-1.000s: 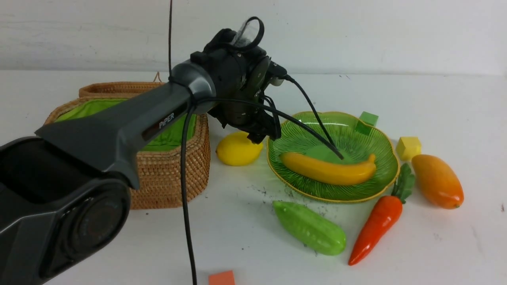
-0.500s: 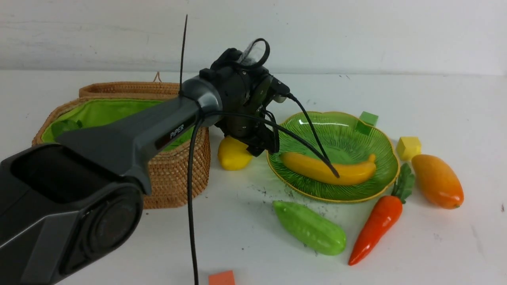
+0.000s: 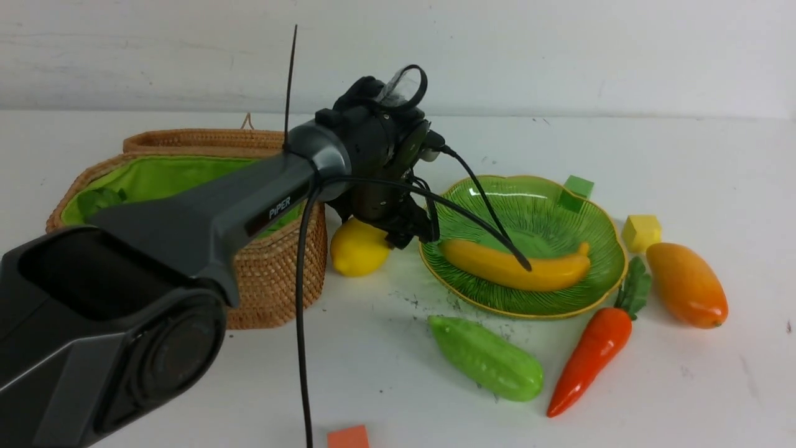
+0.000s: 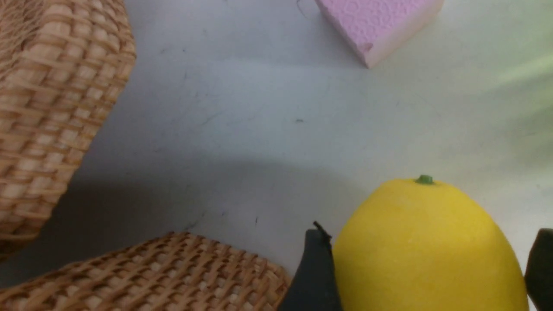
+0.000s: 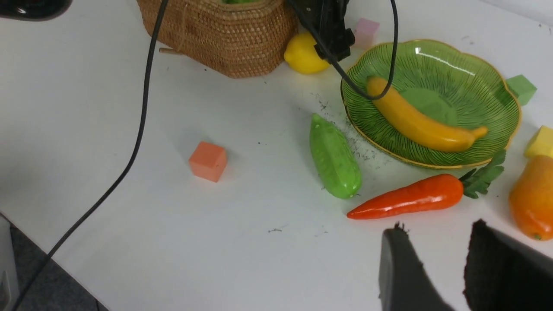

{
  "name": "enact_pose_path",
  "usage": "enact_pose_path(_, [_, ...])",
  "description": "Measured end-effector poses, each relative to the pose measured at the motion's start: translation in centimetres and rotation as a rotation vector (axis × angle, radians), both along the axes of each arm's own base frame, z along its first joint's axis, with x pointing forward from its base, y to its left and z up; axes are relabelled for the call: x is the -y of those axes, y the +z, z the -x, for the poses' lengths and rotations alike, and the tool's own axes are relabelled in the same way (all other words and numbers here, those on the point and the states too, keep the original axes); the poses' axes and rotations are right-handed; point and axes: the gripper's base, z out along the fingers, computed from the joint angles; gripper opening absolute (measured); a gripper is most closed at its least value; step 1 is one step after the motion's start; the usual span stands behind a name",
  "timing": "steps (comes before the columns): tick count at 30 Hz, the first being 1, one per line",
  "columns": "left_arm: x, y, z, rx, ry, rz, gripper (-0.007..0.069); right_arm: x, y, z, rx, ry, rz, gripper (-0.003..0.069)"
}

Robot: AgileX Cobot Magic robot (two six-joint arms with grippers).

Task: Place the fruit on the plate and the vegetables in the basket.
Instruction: Grab a lemon with your left arm and place it on the plate on the right

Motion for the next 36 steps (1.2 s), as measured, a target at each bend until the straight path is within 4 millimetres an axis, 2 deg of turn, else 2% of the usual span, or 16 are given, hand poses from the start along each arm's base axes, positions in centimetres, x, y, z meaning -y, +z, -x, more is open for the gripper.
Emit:
enact_pose_path(10, [0.2,0.6,0.0,0.000,0.035,0.045,0.0623,0.0,0.0,0.0,0.008,0.001,-0.003,0.0237])
enact_pose_path(20, [0.4,-1.0,-0.1,-0.033,0.037,0.043,0.0600,0.1,0.0,-0.1,0.013,-0.006,0.005,0.0237])
enact_pose_path(29, [0.4,-1.0,-0.2,-0.033,0.038,0.044,0.0549,0.0,0.1,-0.2,0.023,-0.009,0.000,0.0237])
enact_pose_path(36, [0.4,-1.0,-0.2,-0.033,0.040,0.044,0.0549,0.0,0.2,-0.2,0.026,-0.009,-0.002,0.0237])
